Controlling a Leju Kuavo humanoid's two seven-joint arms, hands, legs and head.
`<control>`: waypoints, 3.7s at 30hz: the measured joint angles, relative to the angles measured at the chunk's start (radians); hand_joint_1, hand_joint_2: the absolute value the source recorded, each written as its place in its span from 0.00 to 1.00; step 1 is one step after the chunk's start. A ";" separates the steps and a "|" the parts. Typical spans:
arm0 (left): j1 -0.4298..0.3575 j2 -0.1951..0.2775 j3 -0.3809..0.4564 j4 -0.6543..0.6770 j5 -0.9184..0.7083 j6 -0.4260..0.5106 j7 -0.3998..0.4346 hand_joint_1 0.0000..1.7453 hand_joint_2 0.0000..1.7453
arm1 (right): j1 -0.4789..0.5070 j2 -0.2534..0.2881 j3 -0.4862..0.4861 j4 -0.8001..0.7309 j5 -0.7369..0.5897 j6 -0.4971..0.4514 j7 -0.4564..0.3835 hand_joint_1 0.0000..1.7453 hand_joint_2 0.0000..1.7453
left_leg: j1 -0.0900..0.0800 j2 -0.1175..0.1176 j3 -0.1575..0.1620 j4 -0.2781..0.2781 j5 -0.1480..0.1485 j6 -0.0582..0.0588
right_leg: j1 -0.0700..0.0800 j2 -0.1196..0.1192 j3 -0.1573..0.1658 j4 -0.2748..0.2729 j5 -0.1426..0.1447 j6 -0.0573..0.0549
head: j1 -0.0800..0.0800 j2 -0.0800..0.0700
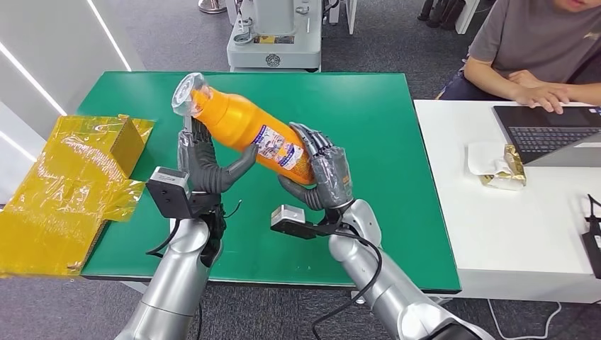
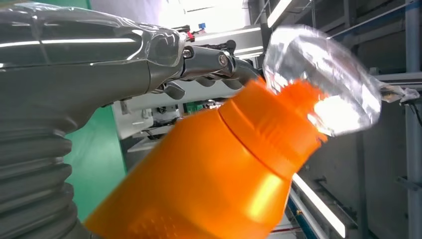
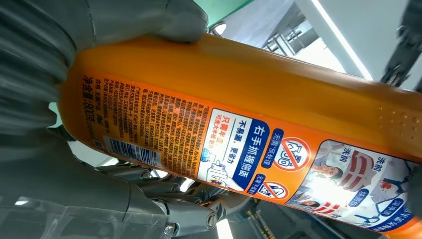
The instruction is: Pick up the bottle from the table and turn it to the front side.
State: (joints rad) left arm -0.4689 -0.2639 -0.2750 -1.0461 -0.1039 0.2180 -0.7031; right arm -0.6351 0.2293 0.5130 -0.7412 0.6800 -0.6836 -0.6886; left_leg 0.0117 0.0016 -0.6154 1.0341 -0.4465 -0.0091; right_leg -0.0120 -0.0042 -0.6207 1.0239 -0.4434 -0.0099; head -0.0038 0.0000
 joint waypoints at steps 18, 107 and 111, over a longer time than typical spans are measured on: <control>-0.026 -0.007 -0.003 0.021 0.007 -0.002 0.000 0.00 1.00 | -0.029 0.052 0.048 0.077 -0.035 0.000 0.003 1.00 1.00 | 0.000 0.000 0.000 0.000 0.000 0.000 | 0.000 0.000 0.000 0.000 0.000 0.000 | 0.000 0.000; -0.008 0.163 0.152 0.048 -0.068 0.076 0.039 1.00 1.00 | 0.435 0.011 0.139 -0.632 -0.280 0.000 -0.013 0.00 1.00 | 0.001 0.001 0.000 -0.001 0.000 -0.001 | 0.000 0.001 0.000 0.000 -0.001 0.000 | 0.000 0.000; -0.047 0.227 0.200 0.059 -0.180 0.203 0.045 1.00 1.00 | 0.453 0.003 0.141 -0.639 -0.285 0.000 -0.013 0.00 1.00 | 0.001 0.002 0.000 -0.001 0.001 -0.001 | 0.000 0.002 0.000 0.001 0.000 0.000 | 0.000 0.000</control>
State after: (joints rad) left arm -0.5160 -0.0373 -0.0747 -0.9866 -0.2841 0.4213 -0.6576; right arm -0.1818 0.2320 0.6536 -1.3797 0.3947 -0.6836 -0.7019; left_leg 0.0124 0.0034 -0.6150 1.0333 -0.4457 -0.0104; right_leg -0.0115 -0.0024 -0.6210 1.0245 -0.4436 -0.0103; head -0.0033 0.0000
